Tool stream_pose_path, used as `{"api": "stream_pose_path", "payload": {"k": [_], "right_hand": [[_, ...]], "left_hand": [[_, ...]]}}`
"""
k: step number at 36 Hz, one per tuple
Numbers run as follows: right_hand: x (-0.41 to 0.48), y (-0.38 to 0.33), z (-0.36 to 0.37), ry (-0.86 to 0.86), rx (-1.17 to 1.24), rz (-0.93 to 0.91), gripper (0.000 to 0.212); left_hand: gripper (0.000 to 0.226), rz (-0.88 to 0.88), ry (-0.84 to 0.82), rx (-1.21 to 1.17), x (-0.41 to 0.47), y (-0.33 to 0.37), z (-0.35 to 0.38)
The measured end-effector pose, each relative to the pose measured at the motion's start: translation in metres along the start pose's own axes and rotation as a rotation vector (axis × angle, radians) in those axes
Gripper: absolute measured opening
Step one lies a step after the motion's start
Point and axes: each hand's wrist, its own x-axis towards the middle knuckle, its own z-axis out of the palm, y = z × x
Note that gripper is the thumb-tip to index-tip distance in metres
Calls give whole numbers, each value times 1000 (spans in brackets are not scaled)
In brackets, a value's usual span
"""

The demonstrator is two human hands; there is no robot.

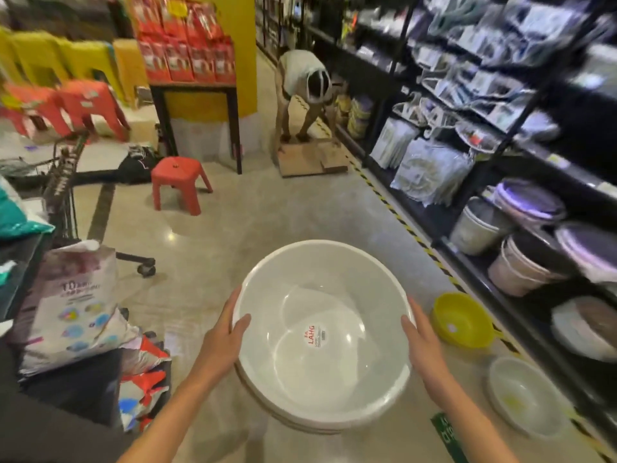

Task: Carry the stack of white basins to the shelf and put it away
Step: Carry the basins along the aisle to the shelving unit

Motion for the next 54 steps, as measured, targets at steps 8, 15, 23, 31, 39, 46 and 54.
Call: {"api": "stream_pose_path", "payload": {"k": [8, 15, 23, 31, 39, 46, 54], "right_hand": [[-6, -20, -7, 80, 45, 30, 51], [39, -31, -26, 147, 102, 21, 53], [151, -37, -54, 172, 131, 28, 52], [291, -43, -92, 171, 165, 49, 55], [393, -53, -121, 177, 189, 50, 57], [461, -51, -136, 233, 195, 83, 54], [536, -44, -138, 317, 151, 121, 52]], "left_hand": [[60, 29, -14, -13, 14, 30, 5], [60, 96, -25, 5, 71, 55, 34], [64, 154, -37, 75, 171, 101, 92], [64, 195, -24, 139, 279, 165, 159], [62, 197, -34, 150, 372, 206, 217], [62, 213, -96, 185, 449, 229, 262], [74, 165, -261, 174, 562, 238, 314]]}}
